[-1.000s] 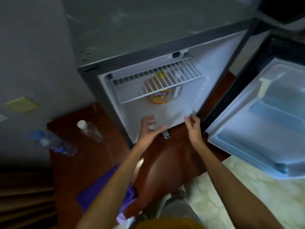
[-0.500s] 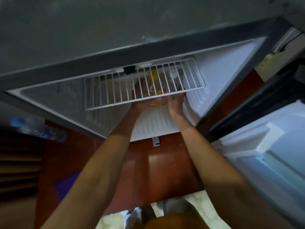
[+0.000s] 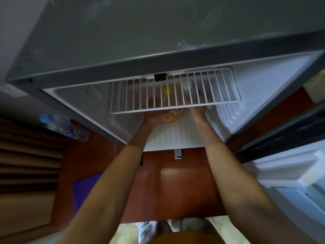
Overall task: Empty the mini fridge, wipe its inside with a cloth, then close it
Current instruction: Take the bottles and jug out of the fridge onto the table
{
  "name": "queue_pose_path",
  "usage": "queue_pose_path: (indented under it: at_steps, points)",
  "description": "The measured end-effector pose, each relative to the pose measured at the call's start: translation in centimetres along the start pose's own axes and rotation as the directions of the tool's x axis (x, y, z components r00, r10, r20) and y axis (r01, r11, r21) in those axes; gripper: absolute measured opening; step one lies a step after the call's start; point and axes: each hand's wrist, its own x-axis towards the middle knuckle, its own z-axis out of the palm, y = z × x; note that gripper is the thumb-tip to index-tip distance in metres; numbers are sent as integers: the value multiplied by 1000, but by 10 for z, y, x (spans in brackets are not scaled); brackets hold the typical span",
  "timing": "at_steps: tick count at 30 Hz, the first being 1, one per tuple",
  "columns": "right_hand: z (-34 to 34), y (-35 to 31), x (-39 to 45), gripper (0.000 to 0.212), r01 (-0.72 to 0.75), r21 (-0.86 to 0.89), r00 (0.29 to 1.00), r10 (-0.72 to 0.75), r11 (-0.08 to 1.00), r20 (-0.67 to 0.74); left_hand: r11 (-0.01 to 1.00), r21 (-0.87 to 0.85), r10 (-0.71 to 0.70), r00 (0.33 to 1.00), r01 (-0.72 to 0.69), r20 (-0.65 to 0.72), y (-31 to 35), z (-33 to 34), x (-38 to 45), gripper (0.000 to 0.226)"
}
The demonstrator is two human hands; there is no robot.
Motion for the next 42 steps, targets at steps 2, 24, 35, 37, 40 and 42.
queue_pose_path:
  at_steps: [2,24,35,37,40,42]
  points:
    - [3,-7,1,55,56,-28,997,-55,998,62,996,-1,-92,996,92,-8,1,-5,-7,54]
    - [9,56,-190,41,-1,-80,968,21,997,252,985,-157,-54,994,67,90,-112,-96,-196,61]
    - [144,40,-259,59,66,-158,829,34,985,559,985,-162,-112,937,60,-332,-161,-299,-226,50]
    - [178,30,-257,63,100,-167,832,9,981,555,991,-129,-82,926,37,-368,-161,-331,-215,54]
    - [223,13,-245,73,131,-160,858,-31,978,513,997,-78,-20,925,-10,-381,-160,-367,-196,63]
    - [246,3,-236,75,155,-160,874,-60,975,481,999,-41,9,925,-26,-380,-162,-382,-181,67]
